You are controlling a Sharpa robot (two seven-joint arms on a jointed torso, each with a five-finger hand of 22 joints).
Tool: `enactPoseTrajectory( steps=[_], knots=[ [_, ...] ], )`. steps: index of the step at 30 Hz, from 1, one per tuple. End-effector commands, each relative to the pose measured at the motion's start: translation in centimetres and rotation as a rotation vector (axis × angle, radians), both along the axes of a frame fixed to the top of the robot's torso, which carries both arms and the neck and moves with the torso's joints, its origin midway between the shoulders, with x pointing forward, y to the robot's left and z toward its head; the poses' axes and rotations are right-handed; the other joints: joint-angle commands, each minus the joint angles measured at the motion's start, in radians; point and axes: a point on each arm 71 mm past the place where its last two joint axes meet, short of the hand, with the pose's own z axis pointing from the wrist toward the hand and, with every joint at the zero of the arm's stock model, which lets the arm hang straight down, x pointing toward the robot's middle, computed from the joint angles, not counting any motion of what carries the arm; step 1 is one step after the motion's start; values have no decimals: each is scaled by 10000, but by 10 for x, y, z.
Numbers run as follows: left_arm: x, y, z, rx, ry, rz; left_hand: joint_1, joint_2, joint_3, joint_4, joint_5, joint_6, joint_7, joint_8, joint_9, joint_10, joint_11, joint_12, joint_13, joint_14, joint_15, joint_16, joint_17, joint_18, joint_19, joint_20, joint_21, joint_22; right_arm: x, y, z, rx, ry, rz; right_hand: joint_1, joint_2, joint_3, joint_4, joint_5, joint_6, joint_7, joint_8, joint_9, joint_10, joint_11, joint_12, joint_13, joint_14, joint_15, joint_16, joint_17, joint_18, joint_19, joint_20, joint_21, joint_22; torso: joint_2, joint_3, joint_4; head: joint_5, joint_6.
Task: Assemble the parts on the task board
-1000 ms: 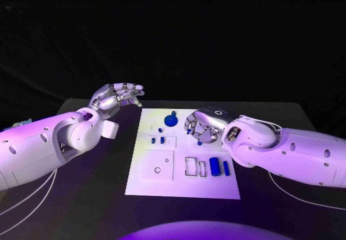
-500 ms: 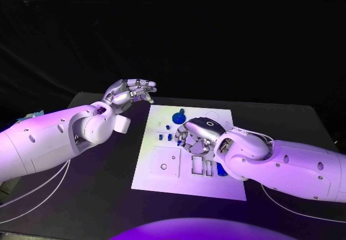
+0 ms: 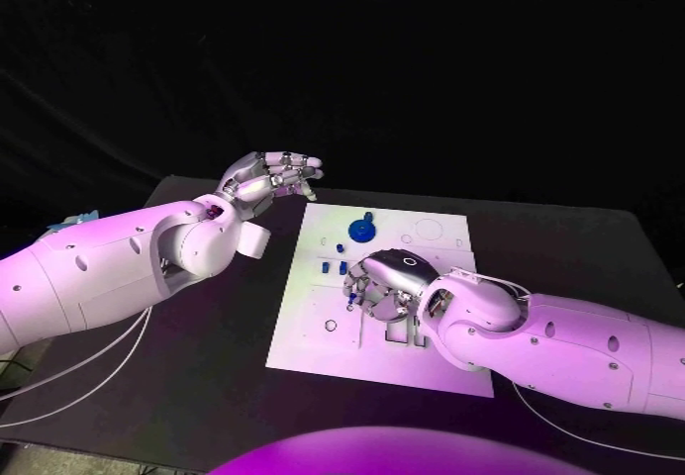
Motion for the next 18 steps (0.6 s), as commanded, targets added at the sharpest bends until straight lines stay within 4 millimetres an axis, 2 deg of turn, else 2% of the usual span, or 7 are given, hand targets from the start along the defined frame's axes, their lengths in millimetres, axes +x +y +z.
enactPoseTrajectory(
  steps=[1, 18],
  knots=[
    [0, -2, 1, -85, 10, -67, 50, 1, -6, -77, 37, -27, 6, -67, -13, 10, 66, -43, -16, 13, 29, -49, -15, -5, -14, 38, 42, 10, -1, 2, -4, -217, 19, 225, -58, 18, -49, 16, 44, 43, -6, 35, 17, -50, -9, -69, 2, 425, -58, 58, 1, -83, 70, -27, 51, 1283, 1, 0, -6, 59, -37],
    [0, -2, 0, -76, 27, -78, 45, 15, -6, -80, 38, -8, -9, -60, -9, 26, 61, -39, -15, -7, 35, -68, -26, -8, -37, 45, 40, 19, -2, 2, -12, -409, 215, 255, -82, 28, -88, 22, -13, 26, -6, 39, 42, -58, -7, -89, 17, 424, -53, 67, -5, -85, 74, -23, 58, 1292, -11, -4, -11, 75, -135]
  ],
)
